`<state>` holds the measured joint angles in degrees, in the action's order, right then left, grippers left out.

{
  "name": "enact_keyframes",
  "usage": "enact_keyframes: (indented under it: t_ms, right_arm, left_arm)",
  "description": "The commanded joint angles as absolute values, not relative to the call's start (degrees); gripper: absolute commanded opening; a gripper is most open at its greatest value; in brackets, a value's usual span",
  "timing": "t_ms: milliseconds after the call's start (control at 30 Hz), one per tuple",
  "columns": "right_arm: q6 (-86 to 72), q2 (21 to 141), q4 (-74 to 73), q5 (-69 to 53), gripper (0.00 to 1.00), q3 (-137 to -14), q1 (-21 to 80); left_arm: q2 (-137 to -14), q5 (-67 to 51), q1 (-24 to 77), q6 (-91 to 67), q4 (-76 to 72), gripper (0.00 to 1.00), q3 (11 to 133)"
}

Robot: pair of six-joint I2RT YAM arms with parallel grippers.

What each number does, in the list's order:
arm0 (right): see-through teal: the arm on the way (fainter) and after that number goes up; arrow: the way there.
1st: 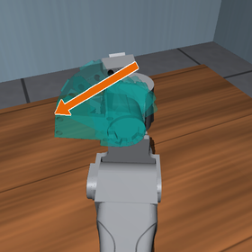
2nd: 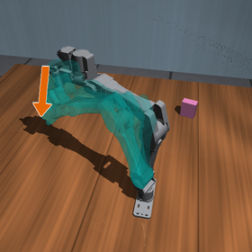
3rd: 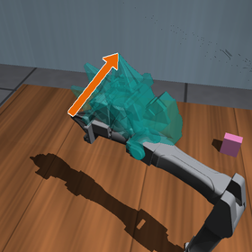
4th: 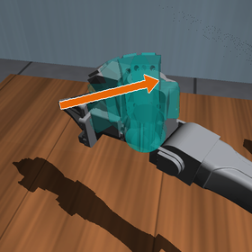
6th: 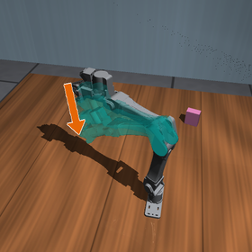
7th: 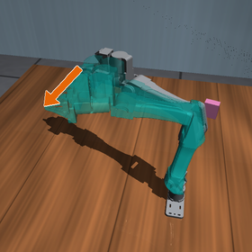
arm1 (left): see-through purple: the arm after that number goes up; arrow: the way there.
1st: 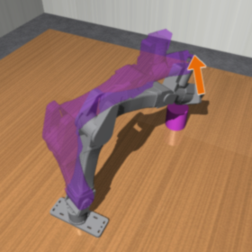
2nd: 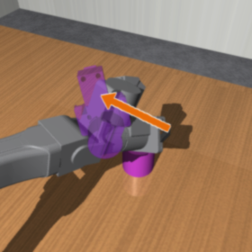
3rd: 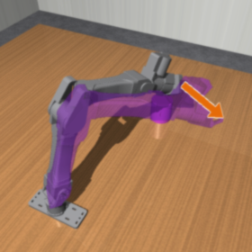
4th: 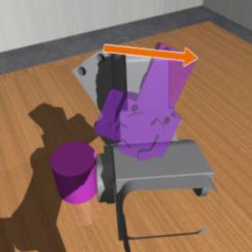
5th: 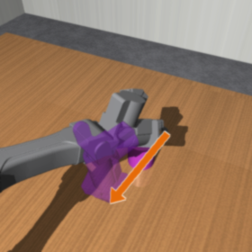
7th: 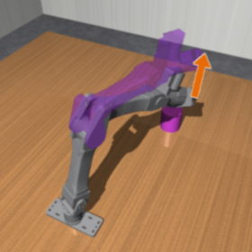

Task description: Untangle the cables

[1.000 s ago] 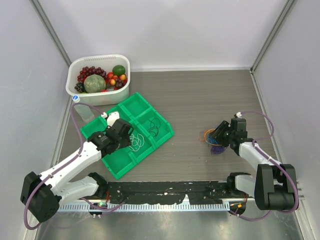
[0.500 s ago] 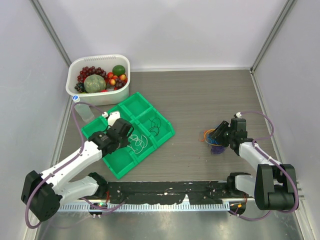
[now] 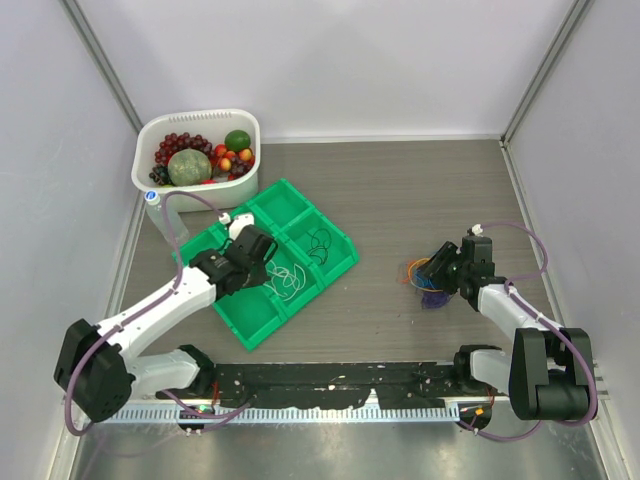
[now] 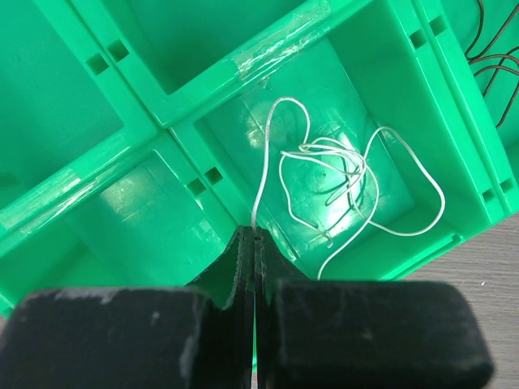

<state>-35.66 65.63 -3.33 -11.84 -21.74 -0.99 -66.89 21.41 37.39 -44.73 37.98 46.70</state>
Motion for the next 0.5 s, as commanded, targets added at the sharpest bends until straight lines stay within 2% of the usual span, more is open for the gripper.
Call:
enact_keyframes:
  t_ms: [0,267,467]
  right_arm:
    - [-34.5,65.7,-3.9,-12.5,0.50,-21.0,-1.1]
    - [-34.5,65.9,-3.8,-12.6,0.50,-21.0,-1.1]
    - [-34.5,65.8,-3.8,-12.6,0.50,-20.9,-1.1]
  left_arm:
    - [-63.5,22.8,37.4,-44.3,37.1,0.00,47.3]
    - [-62.6,19.6,37.4,-43.5,32.8,0.00,47.3]
    - [-71.1,20.7,37.4,-44.0,31.3,0.00,50.8]
